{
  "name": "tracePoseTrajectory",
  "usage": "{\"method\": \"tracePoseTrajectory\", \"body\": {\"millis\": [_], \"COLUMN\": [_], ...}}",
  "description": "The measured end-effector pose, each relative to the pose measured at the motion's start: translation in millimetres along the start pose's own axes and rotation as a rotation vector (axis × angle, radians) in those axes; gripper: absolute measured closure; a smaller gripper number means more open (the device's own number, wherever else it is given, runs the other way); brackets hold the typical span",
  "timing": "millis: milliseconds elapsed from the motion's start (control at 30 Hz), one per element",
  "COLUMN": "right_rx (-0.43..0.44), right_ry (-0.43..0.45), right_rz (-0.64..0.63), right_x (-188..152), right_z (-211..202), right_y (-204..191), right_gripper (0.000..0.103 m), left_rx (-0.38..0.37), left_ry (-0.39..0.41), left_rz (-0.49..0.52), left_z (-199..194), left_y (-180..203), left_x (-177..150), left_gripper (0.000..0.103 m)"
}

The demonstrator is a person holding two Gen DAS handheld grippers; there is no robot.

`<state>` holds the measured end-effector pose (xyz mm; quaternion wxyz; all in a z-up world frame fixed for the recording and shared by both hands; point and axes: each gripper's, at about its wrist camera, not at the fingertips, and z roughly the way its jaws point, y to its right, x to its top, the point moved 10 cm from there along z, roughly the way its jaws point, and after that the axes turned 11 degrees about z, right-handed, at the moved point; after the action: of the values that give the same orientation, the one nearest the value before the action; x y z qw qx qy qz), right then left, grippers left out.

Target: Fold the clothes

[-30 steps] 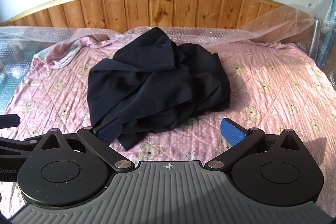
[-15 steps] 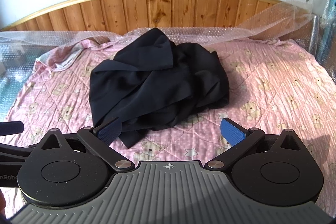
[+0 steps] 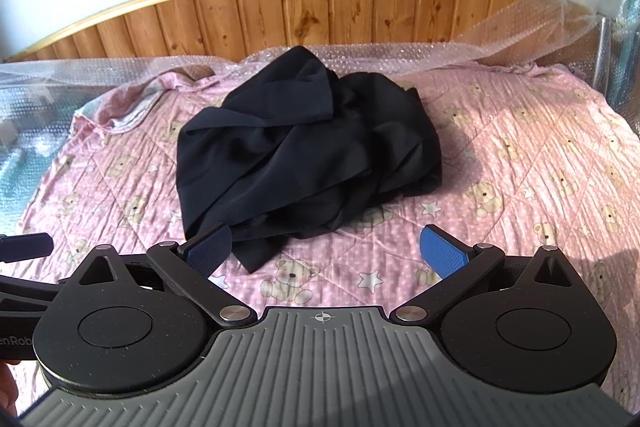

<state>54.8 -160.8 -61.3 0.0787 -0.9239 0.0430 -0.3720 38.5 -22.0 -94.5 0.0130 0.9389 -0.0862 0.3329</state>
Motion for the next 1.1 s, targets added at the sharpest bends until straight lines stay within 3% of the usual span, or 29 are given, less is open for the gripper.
{"method": "tracePoseTrajectory", "body": {"millis": [67, 167, 233, 267, 300, 333, 400, 500, 767, 867, 900, 933, 967, 1000, 1067, 1100], "right_rx": [0.006, 0.01, 0.014, 0.018, 0.022, 0.021, 0.015, 0.007, 0.01, 0.008, 0.004, 0.001, 0.0, 0.0, 0.003, 0.005], "right_ry": [0.002, 0.005, 0.007, 0.004, 0.0, -0.002, -0.003, -0.006, 0.004, 0.0, 0.002, 0.005, 0.001, -0.004, 0.013, 0.023], "right_rz": [-0.004, -0.01, -0.015, -0.019, -0.022, -0.026, -0.034, -0.047, -0.052, -0.05, -0.048, -0.046, -0.043, -0.04, -0.035, -0.032], "right_x": [0, 0, -1, -1, -1, -2, -3, -5, -4, -4, -3, -3, -3, -3, -2, -2], "right_z": [-1, -2, -3, -3, -3, -2, -1, 1, 4, 7, 8, 9, 12, 14, 16, 17], "right_y": [-1, -1, -2, -2, -3, -2, -2, -1, -4, -4, -3, -2, -2, -1, 0, 1], "right_gripper": [0.006, 0.013, 0.02, 0.034, 0.054, 0.065, 0.09, 0.103, 0.103, 0.103, 0.103, 0.098, 0.085, 0.048, 0.009, 0.01], "left_rx": [-0.014, -0.031, -0.034, -0.036, -0.037, -0.034, -0.02, 0.0, 0.009, 0.022, 0.028, 0.042, 0.061, 0.081, 0.105, 0.115], "left_ry": [0.001, 0.01, 0.005, 0.001, -0.003, -0.006, -0.009, -0.007, -0.015, -0.011, -0.008, -0.003, 0.004, 0.023, 0.044, 0.05], "left_rz": [-0.003, -0.009, 0.001, 0.007, 0.014, 0.021, 0.035, 0.05, 0.064, 0.074, 0.072, 0.067, 0.061, 0.049, 0.027, 0.016], "left_z": [0, -1, 0, 1, 2, 2, 3, 3, 8, 8, 8, 7, 6, 4, 3, 3], "left_y": [2, 4, 6, 7, 7, 8, 8, 6, 4, 5, 5, 5, 4, 2, -2, -4], "left_x": [0, 0, -2, -2, -3, -4, -5, -5, -6, -2, -1, 1, 3, 7, 14, 17], "left_gripper": [0.007, 0.024, 0.062, 0.069, 0.086, 0.101, 0.102, 0.103, 0.103, 0.102, 0.091, 0.058, 0.037, 0.006, 0.0, 0.0]}}
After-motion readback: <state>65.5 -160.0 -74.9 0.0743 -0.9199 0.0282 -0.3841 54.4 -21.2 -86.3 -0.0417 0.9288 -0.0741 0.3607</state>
